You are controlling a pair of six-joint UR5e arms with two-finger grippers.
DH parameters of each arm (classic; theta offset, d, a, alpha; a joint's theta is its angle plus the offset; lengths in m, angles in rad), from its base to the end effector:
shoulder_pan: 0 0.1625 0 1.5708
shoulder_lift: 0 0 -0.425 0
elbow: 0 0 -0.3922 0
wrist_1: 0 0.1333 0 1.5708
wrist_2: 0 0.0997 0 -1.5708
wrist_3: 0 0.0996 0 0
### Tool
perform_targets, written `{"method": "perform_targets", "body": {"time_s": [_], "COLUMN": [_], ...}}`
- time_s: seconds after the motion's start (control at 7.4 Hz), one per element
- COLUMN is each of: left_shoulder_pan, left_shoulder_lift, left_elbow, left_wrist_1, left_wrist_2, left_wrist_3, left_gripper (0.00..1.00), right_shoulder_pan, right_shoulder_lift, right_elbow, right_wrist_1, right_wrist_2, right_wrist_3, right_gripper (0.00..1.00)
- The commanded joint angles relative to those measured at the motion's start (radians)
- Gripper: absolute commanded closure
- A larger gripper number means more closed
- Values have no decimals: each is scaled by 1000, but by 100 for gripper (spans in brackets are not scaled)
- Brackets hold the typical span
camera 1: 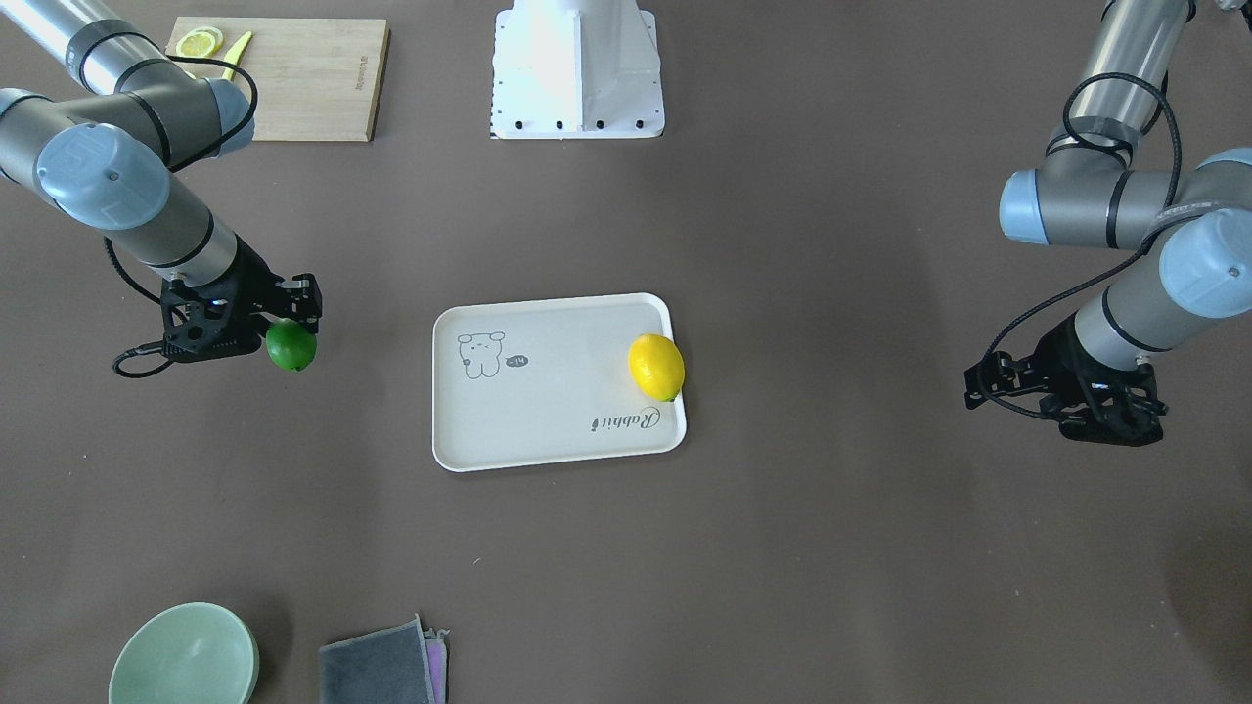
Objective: Place all lemons on tray
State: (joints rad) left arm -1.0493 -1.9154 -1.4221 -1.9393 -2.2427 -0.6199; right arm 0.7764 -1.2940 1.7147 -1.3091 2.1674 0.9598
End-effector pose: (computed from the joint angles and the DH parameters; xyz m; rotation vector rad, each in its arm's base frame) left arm 0.2641 -0.6028 0.4987 0.1035 0.8423 0.0971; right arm -0.3764 -0.4780 0.4122 -0.0174 -0.8736 -0.0487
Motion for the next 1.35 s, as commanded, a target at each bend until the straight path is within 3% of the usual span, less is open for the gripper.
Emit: {"method": "perform_targets", "body": {"time_s": [0.0,0.27,0.54,0.81,1.22], "left_shoulder_pan": [0,0,0,0,-11], "left_shoulder_lift": [-5,-4,-5,-7,-7], "left_elbow": [-1,0,11,12,15], "left_wrist_1": [-1,0,-1,-1,-1], "left_wrist_2": [0,0,0,0,-8], "left_wrist_3": [-7,-6,-4,-4,3], "left_gripper": [2,2,2,2,2], "right_shoulder_pan": [-67,-144,-141,-83,149], "right_shoulder_lift": [178,280,286,262,164], "right_elbow": [-84,-142,-152,-150,-136], "right_wrist_1": [-1,-1,-2,-2,-2], "right_wrist_2": [-56,-154,-158,-108,93], "right_wrist_3": [259,386,393,379,227], "right_gripper": [100,100,1,0,0]}}
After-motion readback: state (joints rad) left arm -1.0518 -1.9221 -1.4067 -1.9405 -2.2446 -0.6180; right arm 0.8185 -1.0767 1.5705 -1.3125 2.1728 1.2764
